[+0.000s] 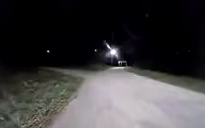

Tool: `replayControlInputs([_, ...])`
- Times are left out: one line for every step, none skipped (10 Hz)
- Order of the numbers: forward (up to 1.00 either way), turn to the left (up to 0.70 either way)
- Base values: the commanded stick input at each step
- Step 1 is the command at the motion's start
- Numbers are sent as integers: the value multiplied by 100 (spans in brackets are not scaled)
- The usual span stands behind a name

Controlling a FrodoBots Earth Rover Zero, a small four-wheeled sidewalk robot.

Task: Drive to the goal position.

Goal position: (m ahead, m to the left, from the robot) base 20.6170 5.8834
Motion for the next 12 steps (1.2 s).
replayControlInputs([70,0])
replayControlInputs([70,0])
replayControlInputs([70,0])
replayControlInputs([70,0])
replayControlInputs([70,-3])
replayControlInputs([70,-7])
replayControlInputs([70,-13])
replayControlInputs([70,-14])
replayControlInputs([70,-14])
replayControlInputs([70,-9])
replayControlInputs([70,-1])
replayControlInputs([70,0])
